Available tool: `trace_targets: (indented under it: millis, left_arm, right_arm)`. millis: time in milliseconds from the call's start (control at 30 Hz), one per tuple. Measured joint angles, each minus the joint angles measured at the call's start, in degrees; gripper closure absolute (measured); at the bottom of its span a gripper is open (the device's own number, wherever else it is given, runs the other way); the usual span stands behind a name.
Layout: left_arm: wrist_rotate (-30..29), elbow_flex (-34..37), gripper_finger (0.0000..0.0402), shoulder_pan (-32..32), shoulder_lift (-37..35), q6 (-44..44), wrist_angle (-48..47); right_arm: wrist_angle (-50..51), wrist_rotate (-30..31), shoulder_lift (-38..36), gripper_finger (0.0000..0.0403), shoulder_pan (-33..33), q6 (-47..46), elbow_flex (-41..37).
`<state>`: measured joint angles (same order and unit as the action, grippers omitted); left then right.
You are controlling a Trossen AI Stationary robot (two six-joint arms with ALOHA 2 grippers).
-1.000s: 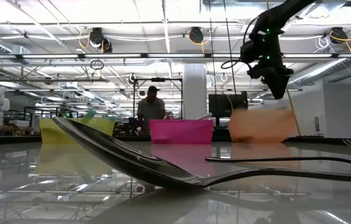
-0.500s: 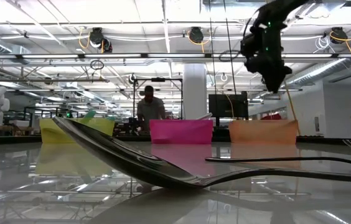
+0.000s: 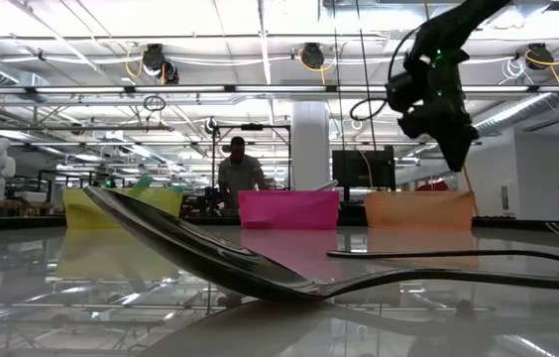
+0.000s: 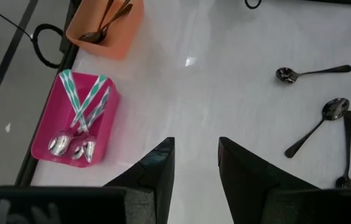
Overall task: Sort silverware by color (type)
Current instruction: Adjust the orange bin
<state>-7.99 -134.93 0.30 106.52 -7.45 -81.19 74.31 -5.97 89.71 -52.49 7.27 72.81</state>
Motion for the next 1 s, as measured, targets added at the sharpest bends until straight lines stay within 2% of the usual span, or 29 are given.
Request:
trace_targets:
  millis: [233,367,800,933,1000]
  left_arm:
    - [-0.02,0.0,0.0277,0.71,0.0,1.14,0.24]
    - [-0.04,-0.02,0.0277,1.25,0.0,1.16,0.22]
    - [0.3,0.0,0.0277,1.66,0.0,1.11,0.36]
    - [0.48,0.0,0.0277,1.66,0.0,1.05,0.35]
    - [0.5,0.0,0.0277,1.66,0.0,0.94,0.35]
  right_arm:
    - [-7.72,0.24,-0.07,0.035,0.0,0.88,-7.75]
    - [-10.85,3.6,-0.07,0.0357,0.0,-0.67,-10.56]
    - [-17.54,11.68,-0.07,0.0358,-0.09,-2.36,-11.34]
    - [-17.37,11.84,-0.07,0.0358,-0.09,-4.39,-11.34]
    - [-16.25,9.46,-0.28,0.0358,-0.05,-5.51,-11.34]
